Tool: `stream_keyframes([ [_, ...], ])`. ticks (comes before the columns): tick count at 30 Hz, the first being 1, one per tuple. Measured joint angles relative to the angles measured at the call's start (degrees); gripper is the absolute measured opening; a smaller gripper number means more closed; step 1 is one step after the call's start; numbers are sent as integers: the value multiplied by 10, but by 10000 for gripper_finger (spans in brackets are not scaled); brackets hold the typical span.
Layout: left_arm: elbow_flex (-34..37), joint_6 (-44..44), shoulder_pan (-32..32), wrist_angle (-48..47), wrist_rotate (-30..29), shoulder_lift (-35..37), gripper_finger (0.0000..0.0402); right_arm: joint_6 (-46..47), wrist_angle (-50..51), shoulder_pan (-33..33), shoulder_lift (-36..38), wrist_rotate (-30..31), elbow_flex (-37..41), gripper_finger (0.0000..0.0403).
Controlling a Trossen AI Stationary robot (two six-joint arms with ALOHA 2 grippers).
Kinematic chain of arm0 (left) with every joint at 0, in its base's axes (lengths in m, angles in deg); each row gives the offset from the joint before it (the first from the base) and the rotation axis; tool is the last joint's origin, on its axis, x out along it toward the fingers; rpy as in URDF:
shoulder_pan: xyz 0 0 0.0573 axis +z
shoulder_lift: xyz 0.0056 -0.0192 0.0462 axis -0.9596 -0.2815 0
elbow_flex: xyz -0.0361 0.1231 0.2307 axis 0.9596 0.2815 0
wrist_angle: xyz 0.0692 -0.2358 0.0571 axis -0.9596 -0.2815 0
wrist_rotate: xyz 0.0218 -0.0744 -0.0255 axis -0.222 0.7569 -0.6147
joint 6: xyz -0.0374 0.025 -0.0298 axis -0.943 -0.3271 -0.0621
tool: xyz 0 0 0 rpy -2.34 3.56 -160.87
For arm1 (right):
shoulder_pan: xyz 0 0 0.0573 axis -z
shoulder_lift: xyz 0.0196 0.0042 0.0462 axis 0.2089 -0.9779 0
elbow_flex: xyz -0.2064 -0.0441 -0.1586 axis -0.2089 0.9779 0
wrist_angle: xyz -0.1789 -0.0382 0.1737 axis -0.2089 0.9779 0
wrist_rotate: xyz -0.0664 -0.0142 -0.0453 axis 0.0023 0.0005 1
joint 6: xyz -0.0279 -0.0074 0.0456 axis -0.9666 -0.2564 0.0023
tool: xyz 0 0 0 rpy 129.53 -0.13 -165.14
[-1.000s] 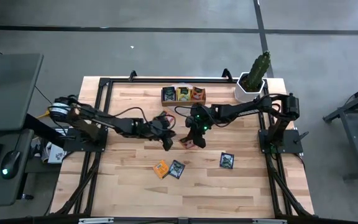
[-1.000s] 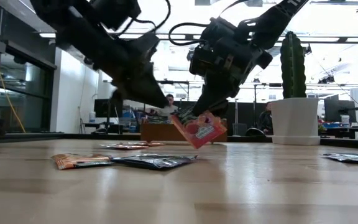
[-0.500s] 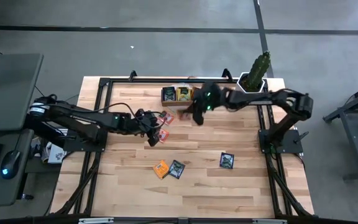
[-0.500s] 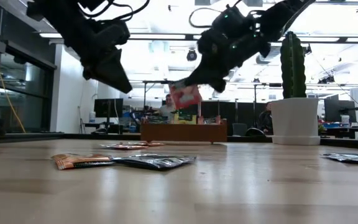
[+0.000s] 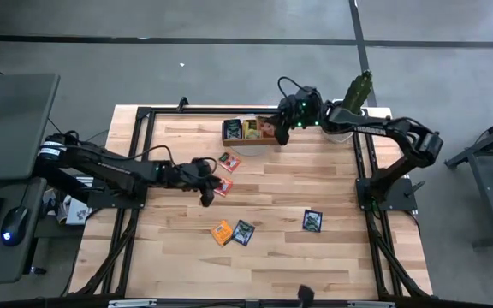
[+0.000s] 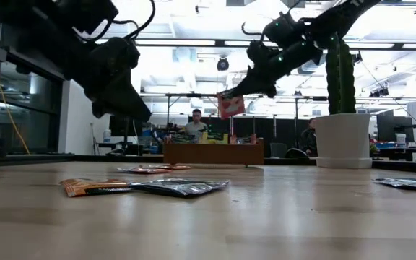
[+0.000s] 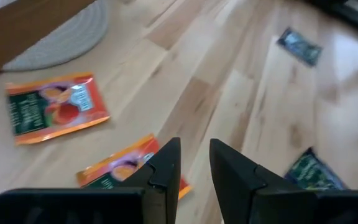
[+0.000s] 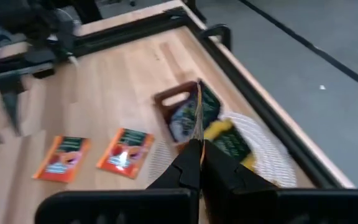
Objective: Pick & Place Tea
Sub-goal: Put the orange tea sachet in the right of the organizer
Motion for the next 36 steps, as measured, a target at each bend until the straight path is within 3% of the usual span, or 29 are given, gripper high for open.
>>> stream_keyframes([
  [6,55,-5,0,118,9,0,85,-7,17,43,-12,-24,0,0],
  [12,90,-24,0,183,9,0,85,-17,10,40,-43,-32,0,0],
  [36,94,-26,0,207,21,0,85,-23,13,61,-93,2,0,0],
])
